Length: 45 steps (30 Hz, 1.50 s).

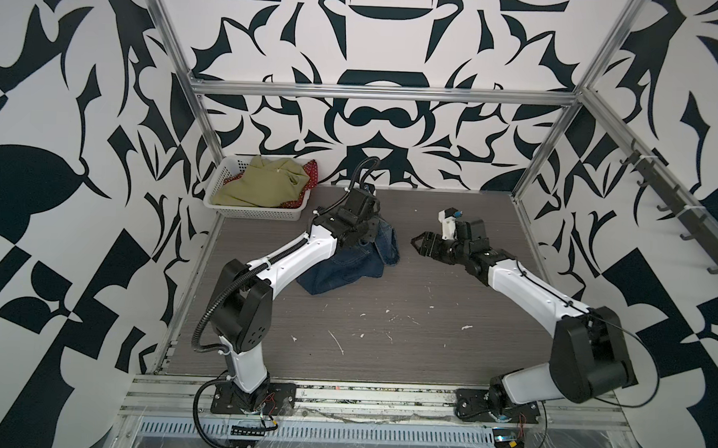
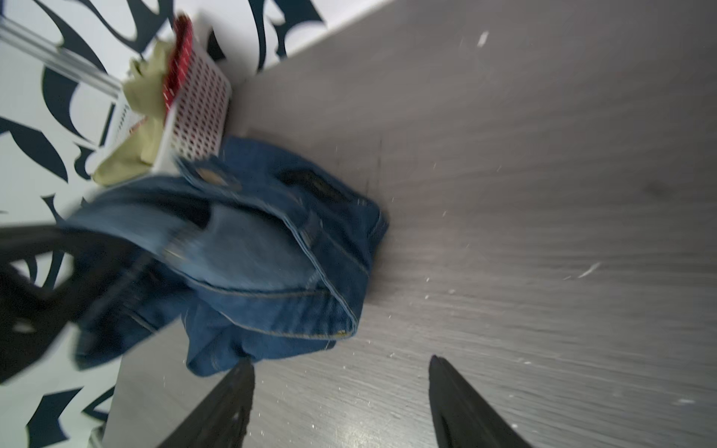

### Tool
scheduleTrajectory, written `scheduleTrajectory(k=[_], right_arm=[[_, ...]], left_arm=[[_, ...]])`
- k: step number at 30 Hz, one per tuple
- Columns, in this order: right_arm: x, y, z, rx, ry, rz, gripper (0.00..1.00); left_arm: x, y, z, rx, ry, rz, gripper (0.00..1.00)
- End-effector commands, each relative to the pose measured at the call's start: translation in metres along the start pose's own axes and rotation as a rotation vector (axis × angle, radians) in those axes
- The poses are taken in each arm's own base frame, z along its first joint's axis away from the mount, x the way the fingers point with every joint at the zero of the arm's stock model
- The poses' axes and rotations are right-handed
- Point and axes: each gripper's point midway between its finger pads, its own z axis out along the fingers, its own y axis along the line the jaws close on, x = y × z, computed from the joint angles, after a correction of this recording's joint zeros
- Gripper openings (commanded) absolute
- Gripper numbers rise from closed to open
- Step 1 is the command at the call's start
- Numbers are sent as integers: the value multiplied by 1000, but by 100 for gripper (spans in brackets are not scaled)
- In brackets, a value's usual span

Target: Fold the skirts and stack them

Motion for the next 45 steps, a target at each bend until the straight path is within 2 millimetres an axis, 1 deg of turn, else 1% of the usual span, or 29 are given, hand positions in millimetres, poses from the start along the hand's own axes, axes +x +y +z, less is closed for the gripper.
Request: scheduleTrajectory(k=[1, 3, 6, 8, 11, 12, 14, 17, 18, 21, 22, 25, 26, 27, 29, 32, 33, 35, 36, 37, 38, 39, 41, 42, 43, 44, 45], right_arm=[[5, 22, 13, -83, 13, -44, 76], [7, 24, 23, -62, 20, -85, 77], [1, 24, 37, -60, 20, -92, 77], [-4, 20, 47, -42, 13, -107, 77], [-9, 21, 64, -55, 28, -121, 73], [-10, 23, 71, -67, 36, -118, 66], [-13, 29, 80, -83, 52, -116, 45], [-24, 35, 84, -60, 30, -123, 21], [-29, 38, 83, -60, 15, -130, 15], [-42, 54, 79, -72, 4, -144, 6], [-45, 61, 77, -81, 4, -152, 1], [-58, 91, 68, -103, -9, -202, 0], [-61, 106, 64, -120, -13, -228, 0], [-63, 121, 61, -144, -15, -251, 0], [-68, 155, 56, -220, -16, -286, 0], [-70, 204, 54, -333, 2, -322, 0], [-73, 223, 52, -372, -2, -344, 0], [-79, 253, 50, -446, -8, -373, 0], [-84, 268, 48, -486, -15, -384, 0], [-92, 279, 45, -520, -26, -388, 0], [-100, 291, 40, -555, -43, -401, 0], [-108, 303, 35, -587, -65, -425, 0], [-123, 321, 23, -632, -104, -464, 0], [-132, 326, 18, -640, -127, -476, 0], [-140, 328, 14, -645, -148, -484, 0], [-150, 327, 11, -647, -170, -477, 0], [-161, 321, 11, -643, -186, -457, 0]], left_arm=[[-31, -5, -21, 35, -89, -28, 0], [-30, -4, -26, 35, -86, -19, 0], [-27, -4, -35, 41, -89, -14, 0], [-24, -4, -41, 41, -89, -10, 0], [-21, -2, -51, 43, -99, -11, 0], [-20, -2, -55, 47, -104, -12, 0], [-19, -1, -61, 52, -109, -9, 0], [-14, 6, -72, 26, -107, 1, 0], [-13, 10, -78, 14, -113, 2, 0], [-9, 24, -97, -41, -145, 10, 0], [-8, 30, -103, -65, -158, 14, 0], [-4, 49, -127, -142, -190, 42, 0], [0, 55, -132, -168, -193, 57, 0], [-3, 62, -151, -194, -226, 59, 0], [-1, 78, -173, -264, -253, 59, 0], [-2, 101, -215, -362, -312, 62, 0], [-5, 109, -233, -393, -343, 60, 0], [-13, 116, -267, -414, -399, 60, 0], [-21, 118, -287, -417, -434, 53, 0], [-27, 120, -302, -420, -457, 55, 0], [-37, 118, -318, -406, -487, 59, 0], [-46, 113, -330, -375, -505, 75, 0], [-66, 102, -345, -323, -531, 112, 0], [-78, 93, -348, -287, -538, 138, 0], [-88, 83, -346, -247, -535, 167, 0], [-100, 71, -343, -201, -535, 190, 0], [-111, 55, -334, -154, -528, 223, 0]])
